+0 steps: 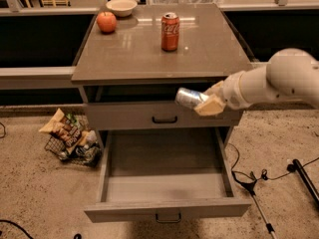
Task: Place redbull can into middle drawer
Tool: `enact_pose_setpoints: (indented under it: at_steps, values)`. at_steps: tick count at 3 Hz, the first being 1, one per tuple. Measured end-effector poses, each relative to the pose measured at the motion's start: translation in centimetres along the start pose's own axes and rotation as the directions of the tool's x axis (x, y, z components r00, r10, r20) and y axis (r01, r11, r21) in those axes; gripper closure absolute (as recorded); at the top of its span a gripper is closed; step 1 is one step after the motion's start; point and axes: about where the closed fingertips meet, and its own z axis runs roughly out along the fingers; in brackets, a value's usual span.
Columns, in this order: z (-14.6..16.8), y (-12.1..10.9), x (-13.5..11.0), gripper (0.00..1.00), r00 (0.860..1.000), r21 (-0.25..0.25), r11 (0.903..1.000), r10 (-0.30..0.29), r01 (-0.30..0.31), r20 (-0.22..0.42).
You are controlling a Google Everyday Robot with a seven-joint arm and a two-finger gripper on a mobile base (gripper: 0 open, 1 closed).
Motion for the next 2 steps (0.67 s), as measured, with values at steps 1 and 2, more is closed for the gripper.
enact_pose_setpoints:
  at_steps: [1,2]
  values:
    - [2.6,1.1,4.6,1.00,0.998,0.007,0.9978,0.065,-0.065,-0.021]
    - [4.9,2.1,8.7,1.00,0.990,0.004,0.9910,0.134,-0.134,-0.036]
